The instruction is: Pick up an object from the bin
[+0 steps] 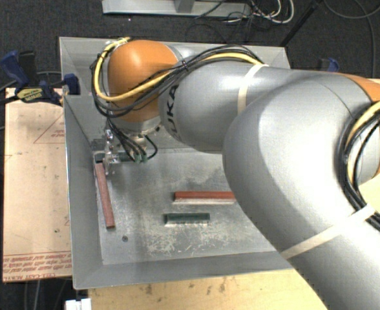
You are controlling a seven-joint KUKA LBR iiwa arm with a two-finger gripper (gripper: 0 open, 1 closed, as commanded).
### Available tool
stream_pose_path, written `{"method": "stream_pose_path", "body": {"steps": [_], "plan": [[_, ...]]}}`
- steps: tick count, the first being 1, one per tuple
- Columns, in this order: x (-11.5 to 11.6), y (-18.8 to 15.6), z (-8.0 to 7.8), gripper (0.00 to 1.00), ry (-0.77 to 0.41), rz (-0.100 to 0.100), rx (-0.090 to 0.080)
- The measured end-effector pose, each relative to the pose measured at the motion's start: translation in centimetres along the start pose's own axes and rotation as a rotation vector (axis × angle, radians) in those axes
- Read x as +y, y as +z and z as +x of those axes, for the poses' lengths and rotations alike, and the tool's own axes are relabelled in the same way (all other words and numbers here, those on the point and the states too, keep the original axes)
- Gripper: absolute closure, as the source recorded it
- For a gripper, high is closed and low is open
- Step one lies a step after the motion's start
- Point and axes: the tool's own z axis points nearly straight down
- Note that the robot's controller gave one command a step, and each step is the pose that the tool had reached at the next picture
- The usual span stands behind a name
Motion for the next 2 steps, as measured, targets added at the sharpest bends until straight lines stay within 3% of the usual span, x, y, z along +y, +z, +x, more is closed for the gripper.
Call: {"method": "stream_pose_path", "body": {"steps": [1,2], "plan": [[0.0,0.0,0.0,1.0,0.0,0.0,0.0],[-2.4,-13.3,1.6,1.0,0.036,0.003,0.015]]}}
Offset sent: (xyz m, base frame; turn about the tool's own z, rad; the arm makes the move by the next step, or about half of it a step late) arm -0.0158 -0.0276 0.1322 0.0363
